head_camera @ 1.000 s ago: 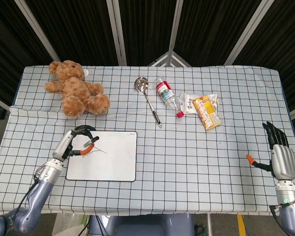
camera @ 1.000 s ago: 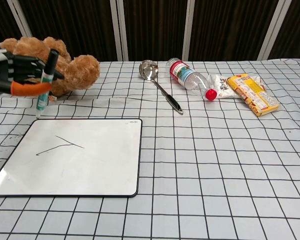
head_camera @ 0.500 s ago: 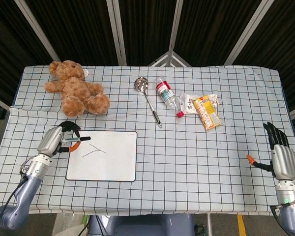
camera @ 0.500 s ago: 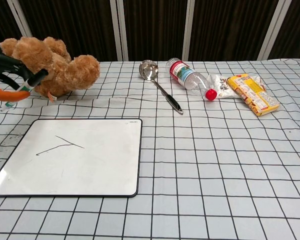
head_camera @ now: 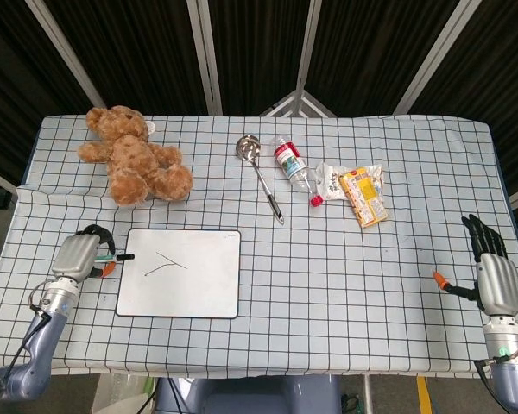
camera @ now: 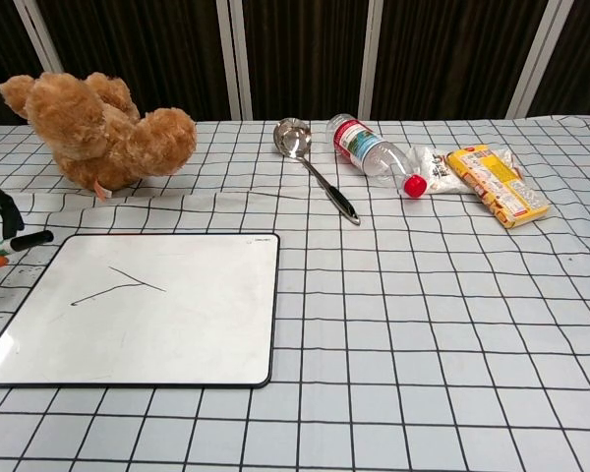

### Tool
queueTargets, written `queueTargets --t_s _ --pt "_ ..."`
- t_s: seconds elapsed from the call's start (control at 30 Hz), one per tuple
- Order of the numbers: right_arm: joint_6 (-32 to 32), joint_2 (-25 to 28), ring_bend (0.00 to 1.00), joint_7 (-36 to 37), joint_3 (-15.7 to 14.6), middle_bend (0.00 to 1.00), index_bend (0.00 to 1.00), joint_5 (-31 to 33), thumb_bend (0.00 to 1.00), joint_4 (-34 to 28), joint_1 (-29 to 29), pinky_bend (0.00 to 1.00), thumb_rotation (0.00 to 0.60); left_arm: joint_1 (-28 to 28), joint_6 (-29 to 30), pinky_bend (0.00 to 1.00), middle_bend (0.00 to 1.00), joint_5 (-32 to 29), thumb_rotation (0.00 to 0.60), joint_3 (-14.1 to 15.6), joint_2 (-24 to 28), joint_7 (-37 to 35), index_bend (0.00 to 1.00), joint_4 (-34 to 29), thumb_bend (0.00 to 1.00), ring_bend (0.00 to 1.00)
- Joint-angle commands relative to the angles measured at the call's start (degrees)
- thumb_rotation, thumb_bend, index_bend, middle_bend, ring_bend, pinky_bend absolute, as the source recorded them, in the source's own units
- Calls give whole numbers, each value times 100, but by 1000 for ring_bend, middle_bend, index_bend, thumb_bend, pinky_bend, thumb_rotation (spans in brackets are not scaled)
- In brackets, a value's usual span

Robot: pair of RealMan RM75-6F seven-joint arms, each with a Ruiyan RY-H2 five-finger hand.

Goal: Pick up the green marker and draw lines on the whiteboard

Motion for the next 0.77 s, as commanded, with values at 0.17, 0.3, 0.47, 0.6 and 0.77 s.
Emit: queueTargets --t_s 0.17,0.3,0.47,0.6,0.77 --pt "-9 0 0 -4 -1 0 0 0 209 5 4 0 600 14 -9 88 37 -95 600 -47 -118 -5 487 -12 199 2" --pt "-5 5 0 -3 -4 0 0 -2 210 -1 -1 0 600 37 8 41 3 -75 600 -75 -101 -96 367 -91 152 0" --pt "-14 19 0 23 -8 0 0 -8 209 6 -4 0 600 139 188 32 0 26 600 -150 102 -298 114 -464 111 0" --pt "-13 35 0 33 -24 0 0 -47 210 21 -5 0 600 330 573 24 0 230 600 -177 459 -398 76 -1006 88 0" --pt "15 22 0 -15 -48 0 0 -131 210 64 6 0 600 729 1246 3 0 729 600 48 945 -325 42 -1433 78 0"
